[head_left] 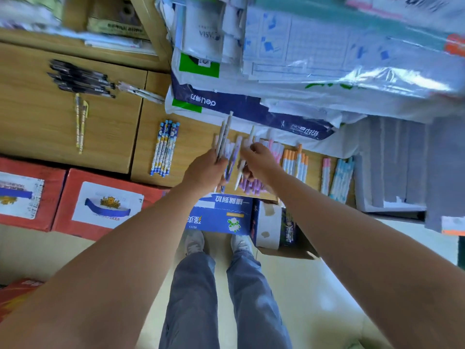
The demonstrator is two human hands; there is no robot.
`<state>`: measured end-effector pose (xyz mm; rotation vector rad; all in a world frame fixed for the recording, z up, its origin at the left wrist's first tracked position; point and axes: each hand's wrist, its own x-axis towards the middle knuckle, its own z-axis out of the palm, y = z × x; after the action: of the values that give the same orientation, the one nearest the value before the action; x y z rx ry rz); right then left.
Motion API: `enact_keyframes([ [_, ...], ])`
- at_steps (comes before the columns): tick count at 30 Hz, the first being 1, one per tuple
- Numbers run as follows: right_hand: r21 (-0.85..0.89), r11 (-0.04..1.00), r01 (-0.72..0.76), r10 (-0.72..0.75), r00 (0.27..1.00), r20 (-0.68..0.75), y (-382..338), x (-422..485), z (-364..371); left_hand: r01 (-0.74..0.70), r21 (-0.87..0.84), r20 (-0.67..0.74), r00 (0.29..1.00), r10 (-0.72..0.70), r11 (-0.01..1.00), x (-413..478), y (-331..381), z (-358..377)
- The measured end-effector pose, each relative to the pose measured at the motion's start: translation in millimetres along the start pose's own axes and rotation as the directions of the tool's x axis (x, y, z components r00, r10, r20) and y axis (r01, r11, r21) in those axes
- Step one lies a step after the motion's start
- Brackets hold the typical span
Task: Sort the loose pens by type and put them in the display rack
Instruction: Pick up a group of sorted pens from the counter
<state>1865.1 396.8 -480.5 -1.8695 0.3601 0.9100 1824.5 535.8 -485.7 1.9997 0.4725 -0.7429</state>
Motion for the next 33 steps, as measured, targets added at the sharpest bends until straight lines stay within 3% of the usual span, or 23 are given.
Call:
enact_keyframes([
  [4,0.018,1.0,0.006,-0.006,1.0,-0.014,5.5,-32.1,-36.8,-0.06,0.153,0.099,0.994,0.045,0.986,-20.9,34.0,15.5],
  [14,0.324,0.946,-0.008,0.056,0.989,-0.138,32.6,-116.3,-106.3,-0.291,0.44,0.29,0.941,0.172,0.85,-83.4,125.8,67.5],
  [19,0.456,0.89,0.025,0.066,0.981,-0.184,39.8,-166.8,-170.8,-0.382,0.478,0.34,0.911,0.234,0.791,-105.9,188.6,105.9],
  [28,0.428,0.875,0.227,-0.044,0.917,-0.396,93.5,-231.4,-342.8,-0.477,0.565,0.283,0.879,0.384,0.673,-134.1,326.8,239.1],
  [33,0.419,0.869,0.263,-0.051,0.891,-0.452,121.8,-259.1,-451.3,-0.483,0.455,0.248,0.876,0.414,0.749,-146.9,404.9,322.9],
])
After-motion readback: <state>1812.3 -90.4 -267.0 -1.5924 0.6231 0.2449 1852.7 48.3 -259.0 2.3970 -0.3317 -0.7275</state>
